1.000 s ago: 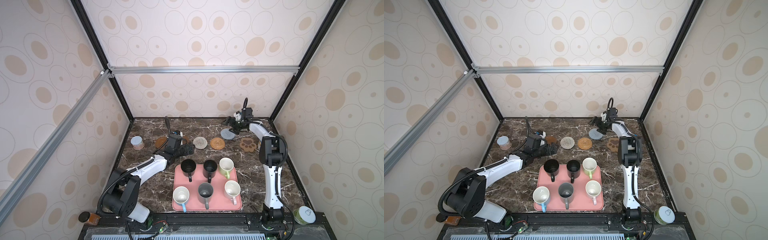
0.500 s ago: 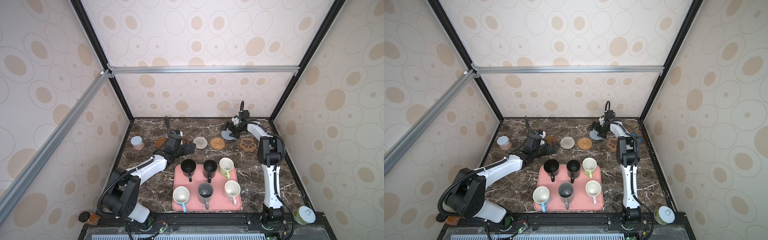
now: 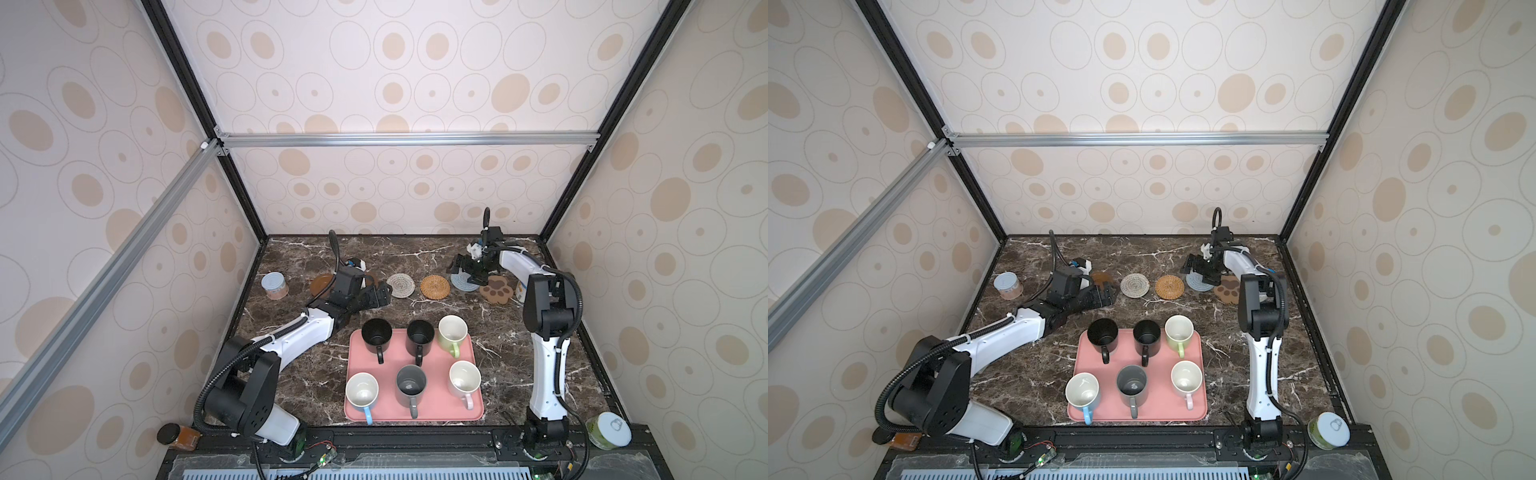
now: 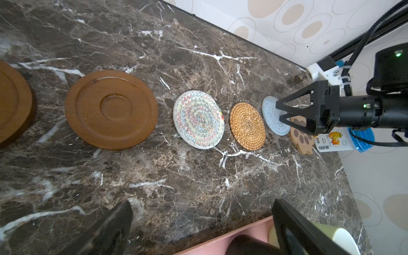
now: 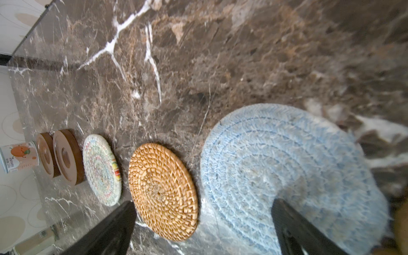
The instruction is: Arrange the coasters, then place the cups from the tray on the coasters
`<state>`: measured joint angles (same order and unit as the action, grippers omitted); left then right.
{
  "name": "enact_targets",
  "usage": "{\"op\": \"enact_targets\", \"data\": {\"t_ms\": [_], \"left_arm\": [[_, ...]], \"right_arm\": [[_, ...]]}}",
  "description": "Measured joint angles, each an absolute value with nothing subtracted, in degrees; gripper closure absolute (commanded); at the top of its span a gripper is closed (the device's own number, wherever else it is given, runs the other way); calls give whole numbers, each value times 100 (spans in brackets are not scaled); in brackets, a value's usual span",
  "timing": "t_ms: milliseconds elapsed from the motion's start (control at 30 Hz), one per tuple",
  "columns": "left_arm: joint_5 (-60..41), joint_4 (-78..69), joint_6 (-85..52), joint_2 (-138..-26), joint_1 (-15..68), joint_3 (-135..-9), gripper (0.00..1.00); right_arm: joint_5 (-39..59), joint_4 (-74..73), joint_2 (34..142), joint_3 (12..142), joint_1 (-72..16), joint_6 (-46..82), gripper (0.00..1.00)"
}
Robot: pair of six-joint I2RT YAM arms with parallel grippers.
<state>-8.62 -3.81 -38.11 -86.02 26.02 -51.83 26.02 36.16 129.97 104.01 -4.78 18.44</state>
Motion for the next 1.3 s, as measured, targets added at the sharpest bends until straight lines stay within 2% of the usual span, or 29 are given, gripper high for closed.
{"op": "enact_targets", "data": {"t_ms": [433,1300], "left_arm": [[-864,-386,-3815,-8602,2602,-5194,0],[-867,-419,-3820,-8602,2602,-5194,0]], "right_arm": [[2587,3618,12536,9684,-478,1597,0],[2670,3782,12368,9520,-478,1575,0]]}}
